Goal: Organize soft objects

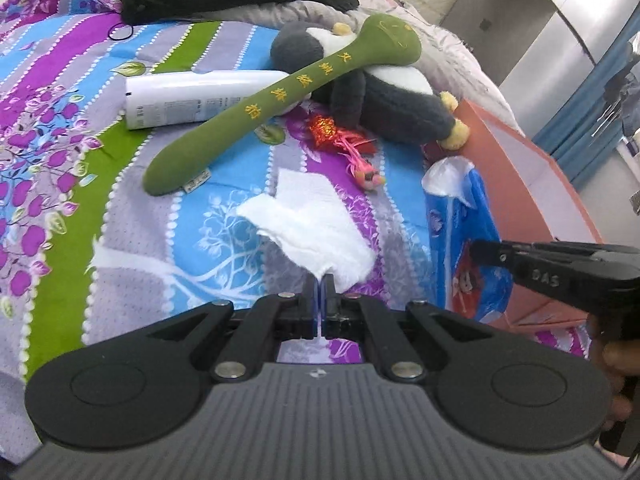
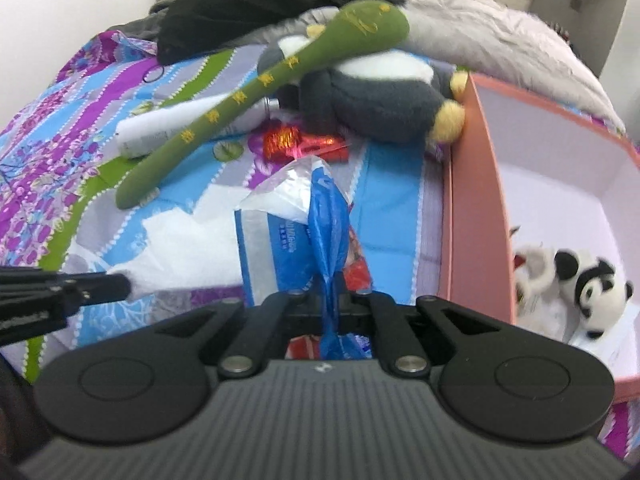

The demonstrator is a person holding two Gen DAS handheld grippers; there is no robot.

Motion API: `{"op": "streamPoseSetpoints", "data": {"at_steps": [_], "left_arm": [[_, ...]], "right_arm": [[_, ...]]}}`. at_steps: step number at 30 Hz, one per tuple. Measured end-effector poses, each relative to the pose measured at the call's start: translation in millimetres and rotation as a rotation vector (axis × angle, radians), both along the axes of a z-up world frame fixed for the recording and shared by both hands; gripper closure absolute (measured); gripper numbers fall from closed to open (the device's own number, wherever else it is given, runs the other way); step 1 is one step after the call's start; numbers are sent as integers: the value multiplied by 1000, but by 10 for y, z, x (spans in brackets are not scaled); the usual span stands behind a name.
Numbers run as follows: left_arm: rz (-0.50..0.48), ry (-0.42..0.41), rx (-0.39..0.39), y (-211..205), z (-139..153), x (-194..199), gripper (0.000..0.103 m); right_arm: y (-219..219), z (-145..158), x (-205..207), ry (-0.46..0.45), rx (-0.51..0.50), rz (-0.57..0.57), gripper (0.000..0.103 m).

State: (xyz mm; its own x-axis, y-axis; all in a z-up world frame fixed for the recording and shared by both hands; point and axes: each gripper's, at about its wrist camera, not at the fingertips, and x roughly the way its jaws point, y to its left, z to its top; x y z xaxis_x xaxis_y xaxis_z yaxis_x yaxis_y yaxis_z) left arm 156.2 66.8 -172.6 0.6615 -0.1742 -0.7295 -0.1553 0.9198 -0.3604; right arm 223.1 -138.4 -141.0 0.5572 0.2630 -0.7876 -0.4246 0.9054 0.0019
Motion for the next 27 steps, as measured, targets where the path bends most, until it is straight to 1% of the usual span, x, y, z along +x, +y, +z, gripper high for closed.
{"op": "streamPoseSetpoints", "data": {"at_steps": [2, 5, 6, 7, 9, 10, 11, 13, 15, 16, 18, 19, 20, 22, 25, 26, 27], "left_arm": [[3, 10, 14, -9, 7, -40, 101], [-2, 21, 14, -10, 30, -101, 101], [-6, 29, 18, -11, 34, -121, 100], [-11, 36, 20, -10, 41, -140, 98], [-14, 36, 13, 6, 58, -207, 89], [-13, 36, 5, 17, 64, -218, 78], [-14, 34, -11, 38, 74, -244, 75], [-10, 27, -31, 63, 97, -260, 75], [-24, 19, -35, 72, 109, -250, 69], [-36, 20, -31, 66, 106, -222, 55], [-58, 23, -14, 55, 77, -148, 40], [-71, 25, 0, 47, 55, -99, 36], [-86, 27, 20, 40, 27, -43, 33], [-107, 33, 64, 38, -36, 93, 32], [-155, 67, 106, 61, -190, 366, 30], [-172, 84, 115, 65, -249, 463, 30], [-195, 105, 125, 63, -312, 562, 30]], "right_arm": [[-31, -26, -5, 20, 38, -6, 94], [-99, 12, -42, 33, 72, -37, 85], [-129, 34, -65, 36, 90, -42, 77], [-163, 55, -83, 39, 110, -41, 63], [-209, 106, -138, 34, 128, -37, 52], [-218, 125, -163, 29, 124, -31, 52], [-221, 135, -186, 26, 119, -21, 52], [-209, 122, -206, 29, 114, 8, 52], [-182, 58, -192, 40, 94, 38, 52], [-169, 20, -183, 41, 79, 47, 52], [-123, -66, -140, 46, 41, 67, 52], [-99, -107, -112, 47, 29, 83, 52], [-63, -147, -77, 50, 21, 108, 52], [29, -224, -27, 58, 6, 159, 52], [181, -379, 77, 92, -55, 215, 54], [215, -431, 118, 114, -73, 234, 57], [227, -469, 155, 138, -76, 246, 65]]}}
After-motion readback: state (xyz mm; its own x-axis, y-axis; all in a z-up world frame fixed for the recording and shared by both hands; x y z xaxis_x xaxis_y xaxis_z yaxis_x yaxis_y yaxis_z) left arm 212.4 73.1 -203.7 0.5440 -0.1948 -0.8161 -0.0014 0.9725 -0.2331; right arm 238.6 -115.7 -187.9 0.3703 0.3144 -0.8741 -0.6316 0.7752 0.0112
